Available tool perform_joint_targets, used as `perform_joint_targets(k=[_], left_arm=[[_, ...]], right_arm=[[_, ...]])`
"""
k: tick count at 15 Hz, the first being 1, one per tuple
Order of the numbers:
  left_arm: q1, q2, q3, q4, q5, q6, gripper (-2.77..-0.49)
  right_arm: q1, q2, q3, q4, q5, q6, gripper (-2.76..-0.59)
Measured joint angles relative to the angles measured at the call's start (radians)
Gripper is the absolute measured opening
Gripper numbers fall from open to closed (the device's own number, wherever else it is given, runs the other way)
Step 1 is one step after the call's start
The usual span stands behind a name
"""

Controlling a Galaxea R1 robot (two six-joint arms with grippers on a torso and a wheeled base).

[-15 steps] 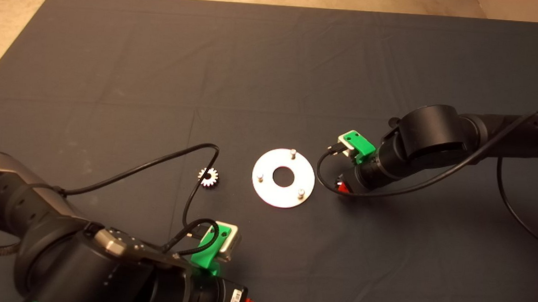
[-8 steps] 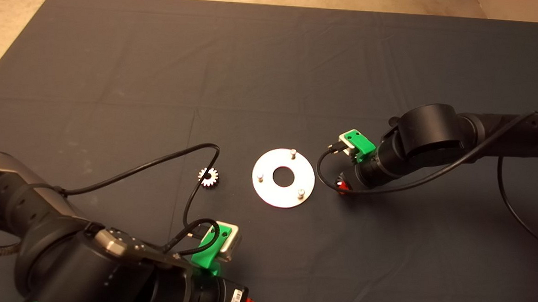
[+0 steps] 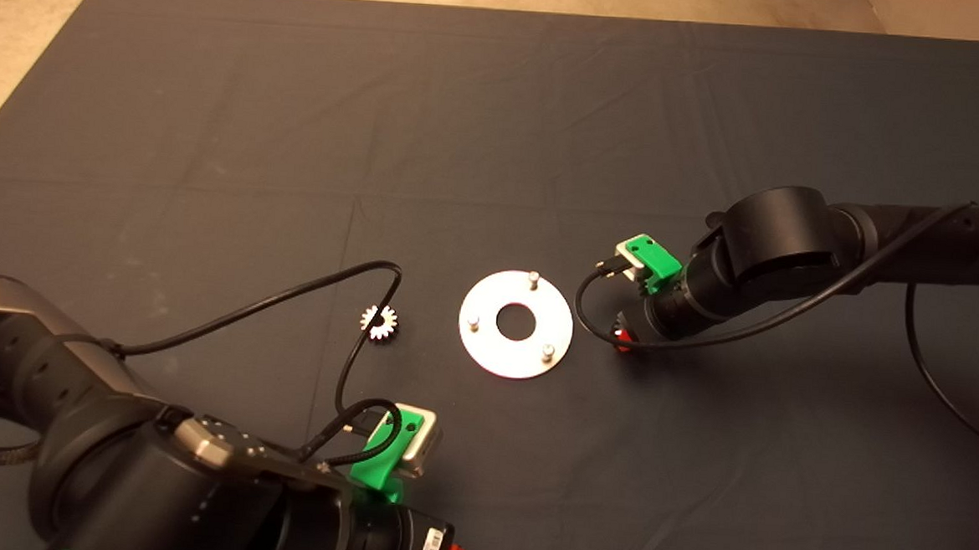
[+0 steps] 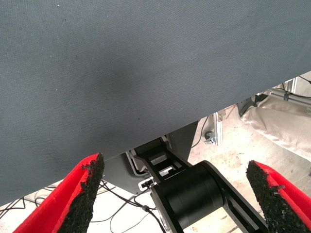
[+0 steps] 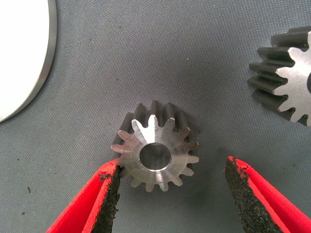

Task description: Install three planetary gears onto the carrier pins

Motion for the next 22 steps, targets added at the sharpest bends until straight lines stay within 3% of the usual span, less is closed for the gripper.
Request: perform_joint_targets(k=[4,12,14,22], left_arm=[[0.000,0.011,0.000,0.003,0.000,0.000,-1.18],[0.000,0.017,0.000,0.011,0.000,0.000,-1.18],[0.000,0.019,0.000,0.012,0.000,0.000,-1.18],[0.000,0.019,0.000,0.021,0.000,0.000,-1.18]], right_arm=[[0.000,0.007,-0.016,0.001,0.012,0.000,-1.79],[-0.011,0.025,-0.039,-0.001,0.011,0.000,-1.79],[-0.011,0.033,-0.040,-0.001,0.012,0.000,-1.95],[-0.011,0.047,-0.056,-0.001,0.012,0.000,-2.21]])
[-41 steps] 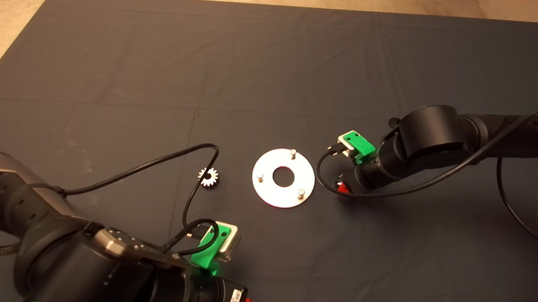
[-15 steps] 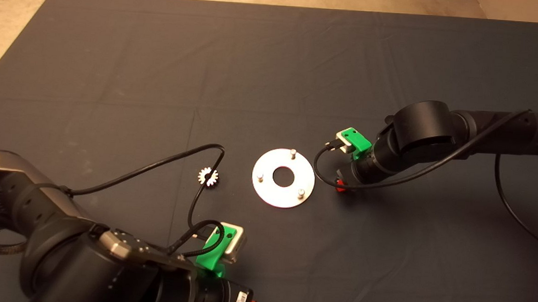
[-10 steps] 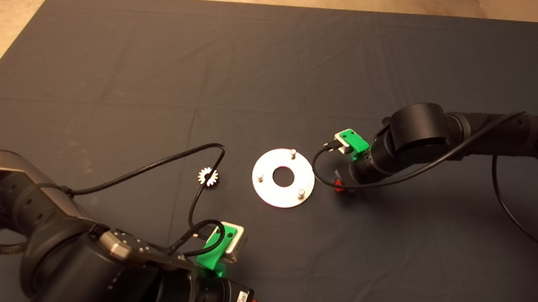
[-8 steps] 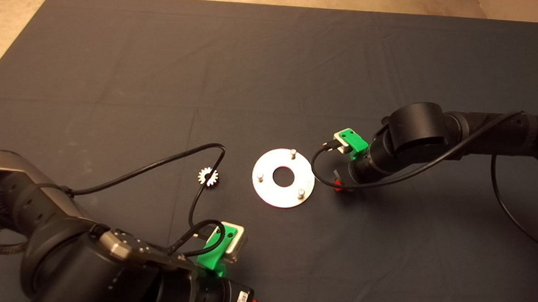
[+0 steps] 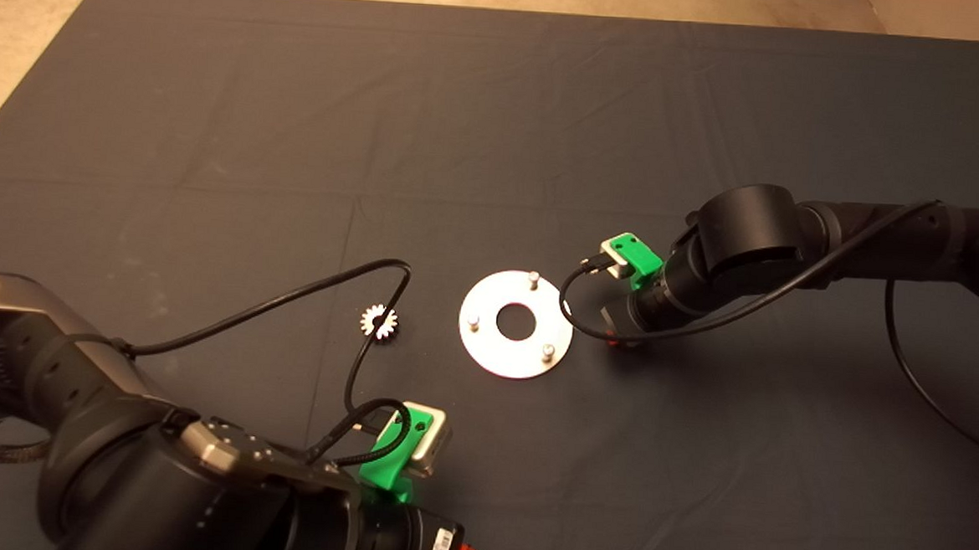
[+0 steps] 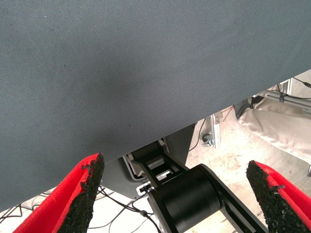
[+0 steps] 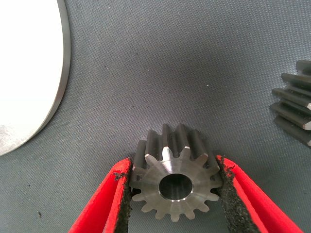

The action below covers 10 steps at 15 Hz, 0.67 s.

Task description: Install three planetary gears onto the carrier pins

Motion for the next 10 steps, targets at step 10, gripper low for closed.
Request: perform_joint_targets(k=[10], left_arm=[[0.000,0.000,0.000,0.001,0.000,0.000,-1.18]], right_arm=[[-0.002,0.000,0.017,-0.001,-0.002,0.000,-2.32]])
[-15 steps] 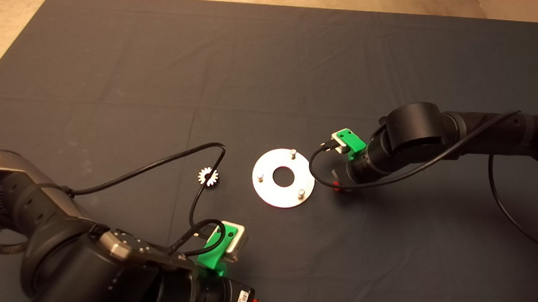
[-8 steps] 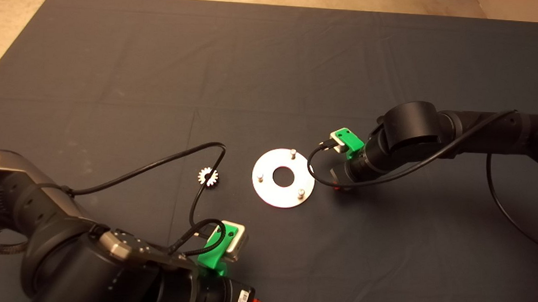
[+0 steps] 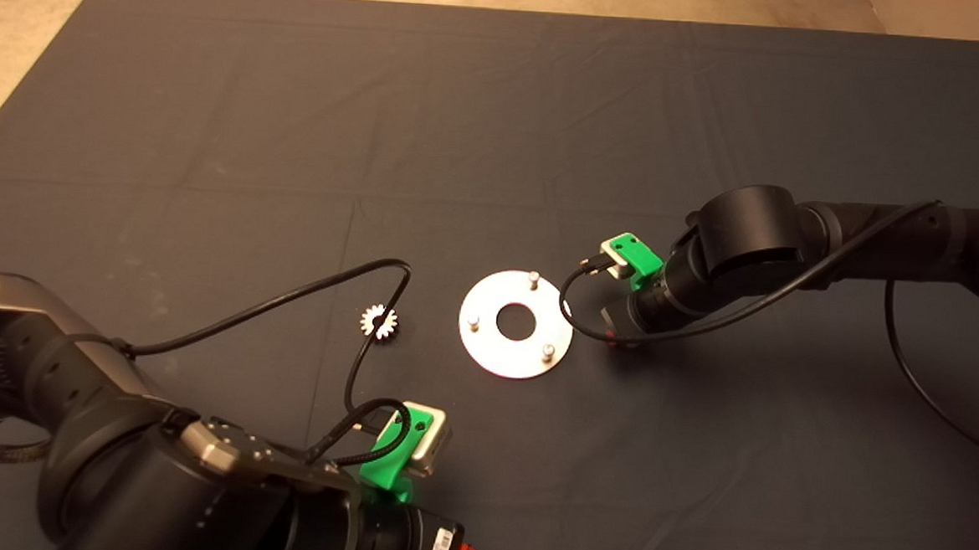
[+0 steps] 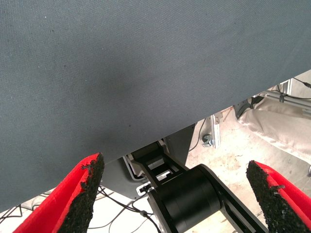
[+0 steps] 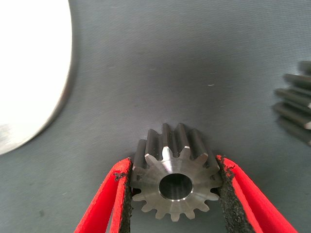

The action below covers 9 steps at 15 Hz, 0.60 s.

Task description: Install three planetary gears onto the carrier pins

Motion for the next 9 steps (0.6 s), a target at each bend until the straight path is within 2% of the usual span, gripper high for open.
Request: perform_joint_targets(k=[9], left_arm=[[0.000,0.014,0.000,0.002,0.000,0.000,-1.18]], right_arm=[[0.001,-0.005,0.098,0.001,-0.014,0.004,-2.37]])
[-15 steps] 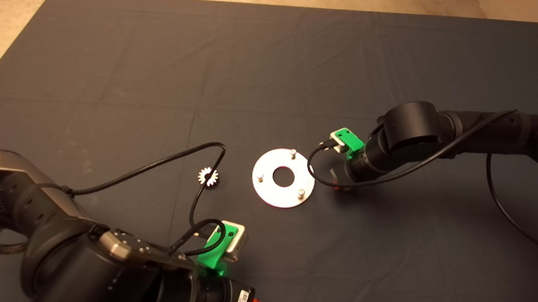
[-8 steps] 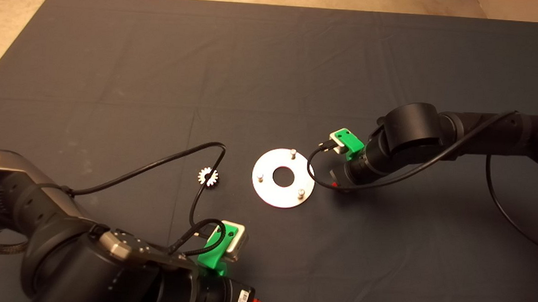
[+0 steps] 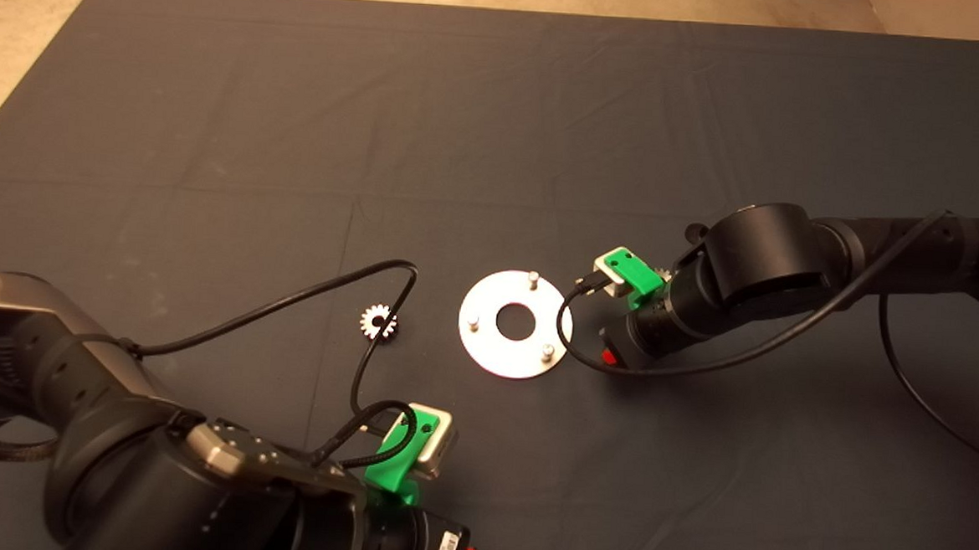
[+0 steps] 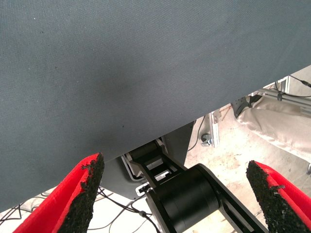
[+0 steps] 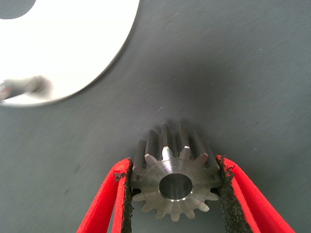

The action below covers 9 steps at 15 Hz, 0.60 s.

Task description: Install three planetary gears onto the carrier pins

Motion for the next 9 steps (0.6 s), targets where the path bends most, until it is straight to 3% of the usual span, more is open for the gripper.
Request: perform_joint_targets(k=[3,6,9], left_arm=[[0.000,0.004,0.000,0.001,0.000,0.000,-1.18],[0.000,0.005,0.000,0.001,0.000,0.000,-1.18],[0.000,0.005,0.000,0.001,0.000,0.000,-1.18]], right_arm=[[0.017,0.004,0.006,0.001,0.002,0.006,-2.37],[0.093,0.006,0.022,0.012,-0.004,0.039,-2.37],[0.162,0.032,0.055,0.097,-0.002,0.057,-2.38]])
